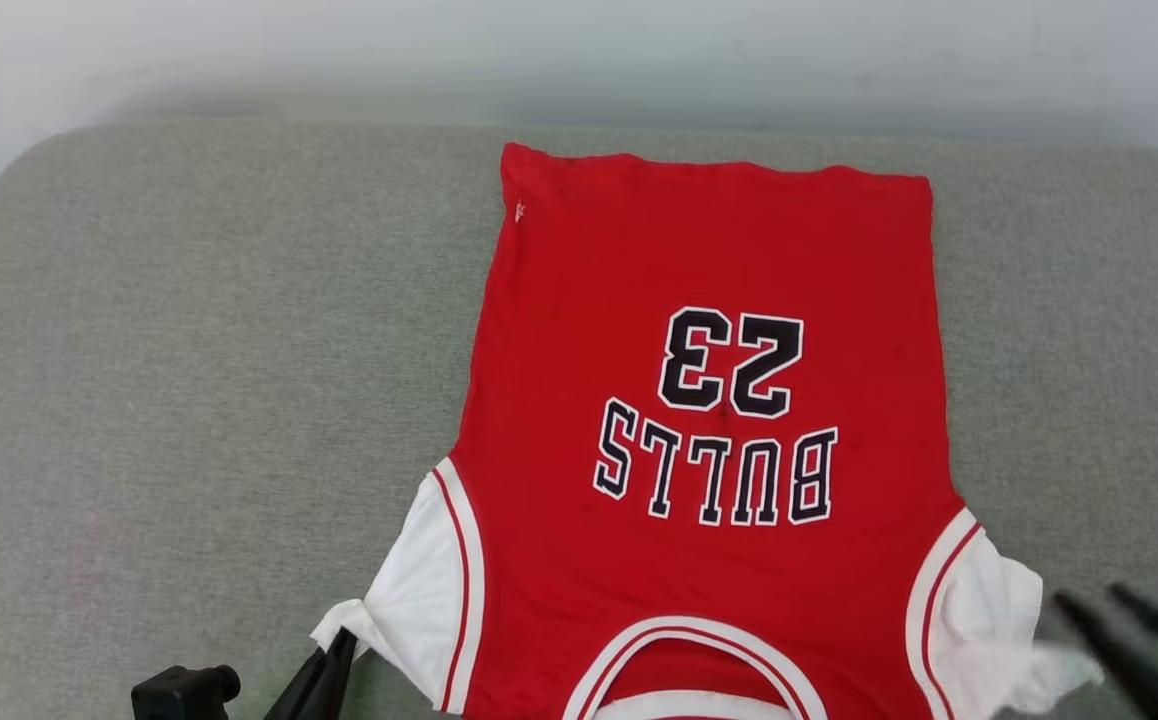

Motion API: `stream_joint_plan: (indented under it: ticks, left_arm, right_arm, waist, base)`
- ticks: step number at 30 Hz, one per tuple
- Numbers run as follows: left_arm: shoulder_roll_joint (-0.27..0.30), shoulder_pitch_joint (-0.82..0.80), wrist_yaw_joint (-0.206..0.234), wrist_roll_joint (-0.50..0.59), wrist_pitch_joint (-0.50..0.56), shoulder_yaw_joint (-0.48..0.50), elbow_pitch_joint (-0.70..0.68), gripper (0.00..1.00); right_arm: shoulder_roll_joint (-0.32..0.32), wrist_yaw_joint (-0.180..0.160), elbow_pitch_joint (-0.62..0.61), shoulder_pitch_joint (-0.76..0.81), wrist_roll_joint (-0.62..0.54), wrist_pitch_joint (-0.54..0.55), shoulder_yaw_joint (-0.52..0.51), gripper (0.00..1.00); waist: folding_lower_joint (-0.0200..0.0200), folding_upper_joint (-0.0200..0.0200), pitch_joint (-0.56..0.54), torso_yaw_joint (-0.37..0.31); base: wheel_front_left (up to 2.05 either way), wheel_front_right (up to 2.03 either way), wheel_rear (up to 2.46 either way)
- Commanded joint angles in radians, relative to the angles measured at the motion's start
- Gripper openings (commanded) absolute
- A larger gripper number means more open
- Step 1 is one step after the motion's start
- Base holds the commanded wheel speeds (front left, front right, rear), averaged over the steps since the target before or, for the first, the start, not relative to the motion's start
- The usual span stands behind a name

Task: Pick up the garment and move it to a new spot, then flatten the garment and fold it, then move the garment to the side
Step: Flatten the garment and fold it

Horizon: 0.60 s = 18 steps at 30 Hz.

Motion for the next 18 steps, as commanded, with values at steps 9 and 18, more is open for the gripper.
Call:
stream_joint_plan:
  ticks: [9,18]
  left_arm:
    - [-0.011,-0.011,-0.004,0.018,-0.006,-0.037,0.026,0.0]
    - [-0.02,-0.032,-0.005,0.019,-0.001,-0.101,0.052,0.0]
  right_arm:
    - [-0.093,-0.001,0.027,-0.068,0.059,0.192,-0.177,1.0]
    - [-0.021,-0.001,0.268,-0.356,-0.02,0.41,-0.137,1.0]
  waist:
    - [0.0,0.0,-0.071,0.08]
    - [0.0,0.0,-0.135,0.136]
  base:
    - [0.0,0.0,0.0]
    - [0.0,0.0,0.0]
